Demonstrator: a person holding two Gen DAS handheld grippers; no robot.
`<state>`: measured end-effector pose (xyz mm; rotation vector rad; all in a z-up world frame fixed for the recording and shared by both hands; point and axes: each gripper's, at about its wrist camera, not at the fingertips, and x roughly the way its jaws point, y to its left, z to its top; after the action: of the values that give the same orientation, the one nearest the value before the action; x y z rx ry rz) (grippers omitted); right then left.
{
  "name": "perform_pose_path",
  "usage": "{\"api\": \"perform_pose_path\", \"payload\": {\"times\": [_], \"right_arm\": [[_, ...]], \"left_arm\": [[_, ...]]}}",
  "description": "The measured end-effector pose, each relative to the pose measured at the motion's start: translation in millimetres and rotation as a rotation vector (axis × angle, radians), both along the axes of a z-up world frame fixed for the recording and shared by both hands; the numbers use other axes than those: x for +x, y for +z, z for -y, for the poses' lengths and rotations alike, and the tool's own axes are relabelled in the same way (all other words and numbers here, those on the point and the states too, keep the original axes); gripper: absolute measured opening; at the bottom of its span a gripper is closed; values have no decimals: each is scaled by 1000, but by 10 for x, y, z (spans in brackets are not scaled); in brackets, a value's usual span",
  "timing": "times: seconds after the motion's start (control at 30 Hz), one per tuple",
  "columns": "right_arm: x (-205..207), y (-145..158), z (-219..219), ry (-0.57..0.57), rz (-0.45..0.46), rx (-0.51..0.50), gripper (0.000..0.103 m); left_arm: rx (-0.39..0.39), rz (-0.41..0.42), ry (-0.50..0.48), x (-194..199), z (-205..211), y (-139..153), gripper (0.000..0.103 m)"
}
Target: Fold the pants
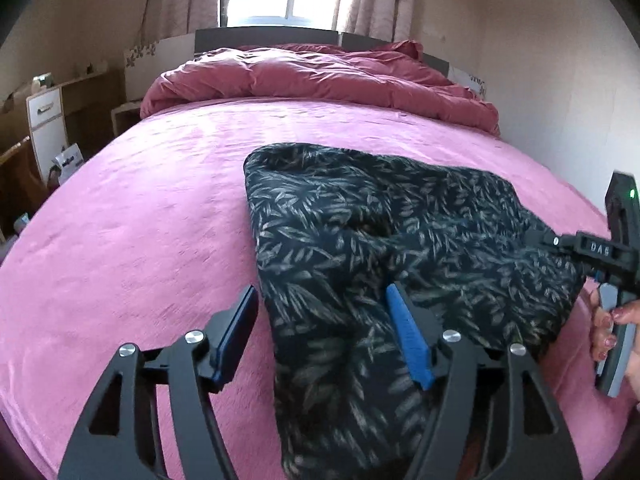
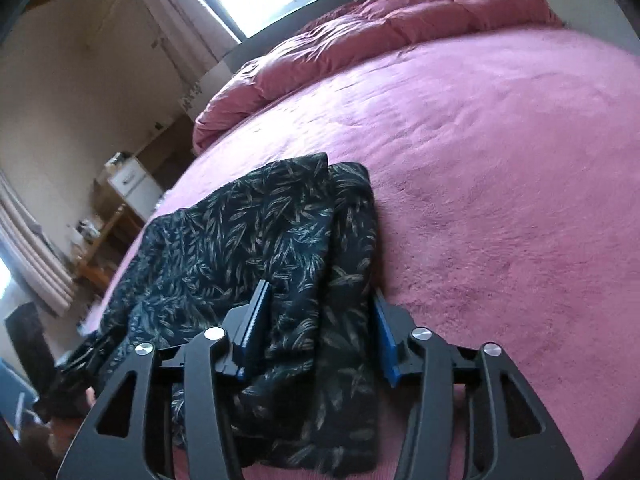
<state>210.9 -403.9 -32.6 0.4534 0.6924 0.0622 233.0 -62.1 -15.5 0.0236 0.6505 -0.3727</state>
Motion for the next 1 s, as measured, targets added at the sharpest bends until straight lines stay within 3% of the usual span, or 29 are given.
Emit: {"api": "perform_pose_path", "payload": {"times": [0.17, 0.27, 0.57, 0.7, 0.8, 0.83, 0.9, 1.0], "right_arm": [[-349, 216, -228, -79, -22, -93, 55], [-542, 271, -294, -115, -48, -137, 56], [-528, 65, -59, -266, -111, -203, 56], [-675, 208, -213, -259, -59, -289, 57], [-835, 312, -352, -284, -40, -326, 64], [-908, 341, -401, -288, -32, -323, 73], [-1035, 383, -529, -242, -14, -288, 79], [-1198, 404, -766, -216, 7, -327, 87]], "left_arm": [[-4, -11, 38, -212, -61, 40, 78], [-19, -26, 46, -318, -71, 3, 78], [67, 15, 75, -419, -23, -53, 80], [79, 60, 149, -600, -71, 21, 101], [62, 70, 166, -768, -120, 56, 101], [78, 71, 173, -805, -116, 53, 101], [133, 68, 176, -909, -60, 39, 101], [180, 85, 190, -1083, 2, 56, 101]]}}
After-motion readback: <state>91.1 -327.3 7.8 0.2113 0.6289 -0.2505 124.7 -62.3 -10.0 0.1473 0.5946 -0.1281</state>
